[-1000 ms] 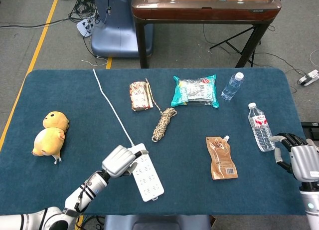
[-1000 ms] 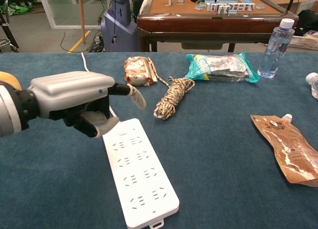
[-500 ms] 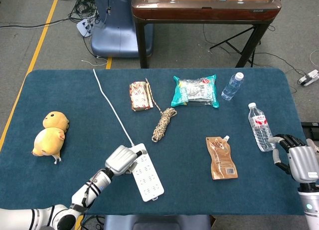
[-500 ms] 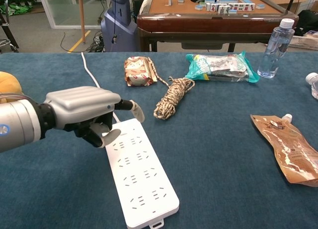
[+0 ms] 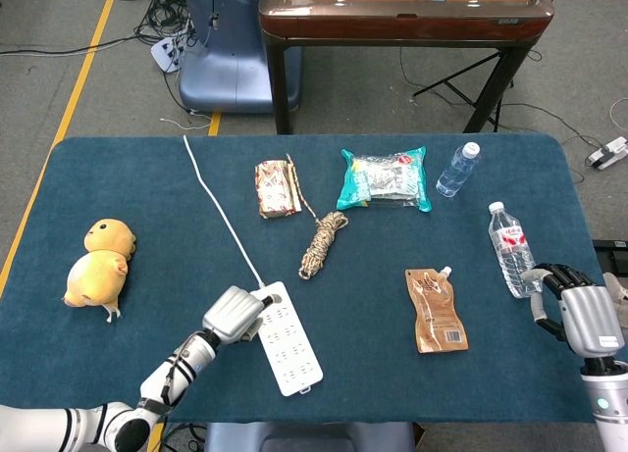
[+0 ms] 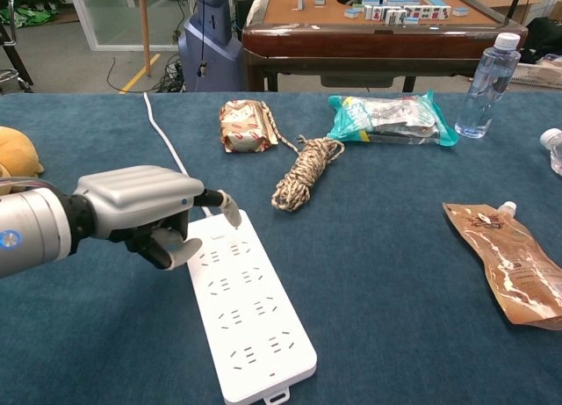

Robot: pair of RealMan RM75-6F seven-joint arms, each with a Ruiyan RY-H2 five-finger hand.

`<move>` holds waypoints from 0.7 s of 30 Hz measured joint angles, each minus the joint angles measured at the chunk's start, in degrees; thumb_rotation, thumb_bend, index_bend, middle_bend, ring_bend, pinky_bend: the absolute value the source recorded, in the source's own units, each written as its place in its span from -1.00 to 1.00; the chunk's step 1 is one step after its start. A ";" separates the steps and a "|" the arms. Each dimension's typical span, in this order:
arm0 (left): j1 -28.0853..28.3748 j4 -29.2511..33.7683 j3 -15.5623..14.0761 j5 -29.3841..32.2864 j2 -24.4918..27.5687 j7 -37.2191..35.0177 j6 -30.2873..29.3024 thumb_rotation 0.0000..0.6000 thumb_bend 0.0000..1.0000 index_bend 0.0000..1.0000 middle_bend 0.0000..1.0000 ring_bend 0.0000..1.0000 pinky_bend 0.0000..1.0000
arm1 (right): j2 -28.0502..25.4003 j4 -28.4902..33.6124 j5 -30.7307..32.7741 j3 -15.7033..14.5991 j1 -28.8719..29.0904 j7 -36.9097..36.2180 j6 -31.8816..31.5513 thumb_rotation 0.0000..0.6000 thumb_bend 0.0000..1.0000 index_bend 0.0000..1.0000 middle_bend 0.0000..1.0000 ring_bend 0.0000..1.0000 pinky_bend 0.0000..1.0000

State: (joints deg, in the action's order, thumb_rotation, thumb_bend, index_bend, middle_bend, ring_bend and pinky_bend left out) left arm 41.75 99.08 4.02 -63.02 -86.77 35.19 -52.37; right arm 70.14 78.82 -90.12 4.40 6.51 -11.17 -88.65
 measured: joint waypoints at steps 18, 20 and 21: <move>0.08 0.34 -2.41 0.88 1.02 0.19 -2.11 1.00 0.15 -0.45 1.00 1.00 1.00 | 0.41 0.05 0.10 -0.11 0.65 0.35 0.97 1.00 0.05 -0.21 -0.26 -0.36 -0.17; 0.14 0.31 -2.57 0.91 0.91 0.42 -2.21 1.00 0.15 -0.45 1.00 1.00 1.00 | 0.43 0.01 0.18 -0.12 0.61 0.33 0.96 1.00 0.05 -0.21 -0.26 -0.36 -0.17; 0.18 0.31 -2.65 0.91 0.84 0.59 -2.30 1.00 0.15 -0.45 1.00 1.00 1.00 | 0.45 -0.03 0.25 -0.11 0.59 0.29 0.97 1.00 0.05 -0.21 -0.26 -0.36 -0.17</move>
State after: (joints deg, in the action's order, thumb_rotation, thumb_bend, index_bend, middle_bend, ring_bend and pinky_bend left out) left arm 41.93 99.39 1.37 -62.11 -85.92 35.78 -54.67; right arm 70.59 78.79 -89.87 4.29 7.10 -10.88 -87.68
